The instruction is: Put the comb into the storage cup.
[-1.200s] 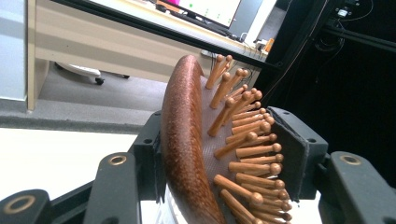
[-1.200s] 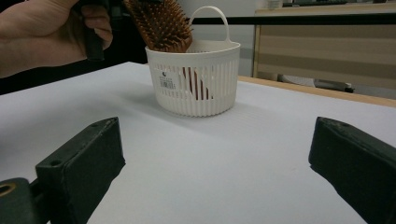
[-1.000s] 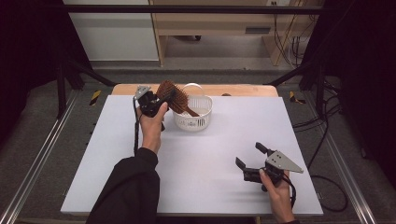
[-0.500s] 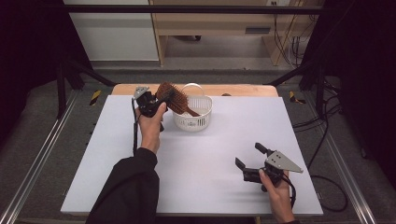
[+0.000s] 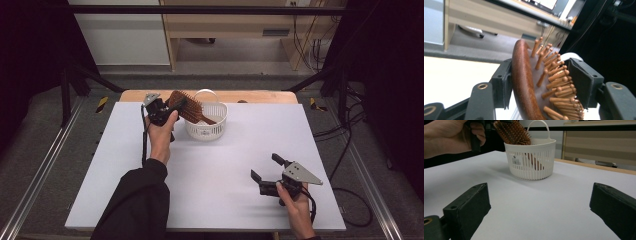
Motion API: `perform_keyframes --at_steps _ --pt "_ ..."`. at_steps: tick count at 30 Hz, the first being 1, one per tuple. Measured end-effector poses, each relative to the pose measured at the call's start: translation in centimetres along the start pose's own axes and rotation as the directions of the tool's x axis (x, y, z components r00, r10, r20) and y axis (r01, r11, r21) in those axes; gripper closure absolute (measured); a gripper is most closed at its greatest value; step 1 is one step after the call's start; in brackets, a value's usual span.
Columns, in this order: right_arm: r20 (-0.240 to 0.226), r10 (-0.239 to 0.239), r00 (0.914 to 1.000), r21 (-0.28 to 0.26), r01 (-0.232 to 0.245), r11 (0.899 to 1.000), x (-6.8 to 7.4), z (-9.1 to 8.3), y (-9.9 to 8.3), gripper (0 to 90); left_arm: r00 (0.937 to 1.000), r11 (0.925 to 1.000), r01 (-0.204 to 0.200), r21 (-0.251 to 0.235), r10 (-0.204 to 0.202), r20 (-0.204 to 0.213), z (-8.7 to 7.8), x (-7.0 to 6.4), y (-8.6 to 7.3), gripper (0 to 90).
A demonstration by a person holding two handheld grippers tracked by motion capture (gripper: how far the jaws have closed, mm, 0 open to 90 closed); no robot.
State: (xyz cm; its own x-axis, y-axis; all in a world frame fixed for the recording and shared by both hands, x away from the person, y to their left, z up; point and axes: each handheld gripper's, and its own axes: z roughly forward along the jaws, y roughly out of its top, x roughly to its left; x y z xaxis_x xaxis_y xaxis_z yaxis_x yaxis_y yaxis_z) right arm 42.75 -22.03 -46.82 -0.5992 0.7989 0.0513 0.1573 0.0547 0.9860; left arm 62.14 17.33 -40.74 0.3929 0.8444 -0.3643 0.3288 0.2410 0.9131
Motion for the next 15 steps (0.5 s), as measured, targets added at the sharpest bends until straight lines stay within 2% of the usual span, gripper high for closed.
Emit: perform_keyframes --at_steps 3,6,8,10,15 --pt "0.001 0.002 1.0000 -0.005 -0.002 1.000 -0.1 0.0 0.0 3.4 0.9998 0.9998 -0.016 -0.012 0.015 -0.012 -0.1 0.1 -0.2 35.0" --pt "0.001 0.004 1.0000 -0.006 -0.004 1.000 -0.1 0.0 0.1 3.4 0.9972 0.9983 -0.057 -0.012 0.057 -0.050 -0.4 0.0 0.0 30.5" --pt "0.001 0.005 1.0000 -0.006 -0.005 1.000 -0.1 0.0 0.1 3.3 0.9967 0.9974 -0.070 -0.014 0.070 -0.041 -0.6 0.2 0.1 28.1" --pt "0.001 0.005 1.0000 -0.006 -0.005 1.000 -0.1 0.0 0.1 3.3 0.9938 0.9949 -0.099 -0.023 0.097 -0.054 -0.8 0.2 0.2 28.0" --pt "0.003 0.001 1.0000 -0.007 -0.001 1.000 -0.1 0.0 0.1 3.2 0.9857 0.9857 -0.163 -0.043 0.161 -0.051 -1.2 -0.2 0.6 23.1"
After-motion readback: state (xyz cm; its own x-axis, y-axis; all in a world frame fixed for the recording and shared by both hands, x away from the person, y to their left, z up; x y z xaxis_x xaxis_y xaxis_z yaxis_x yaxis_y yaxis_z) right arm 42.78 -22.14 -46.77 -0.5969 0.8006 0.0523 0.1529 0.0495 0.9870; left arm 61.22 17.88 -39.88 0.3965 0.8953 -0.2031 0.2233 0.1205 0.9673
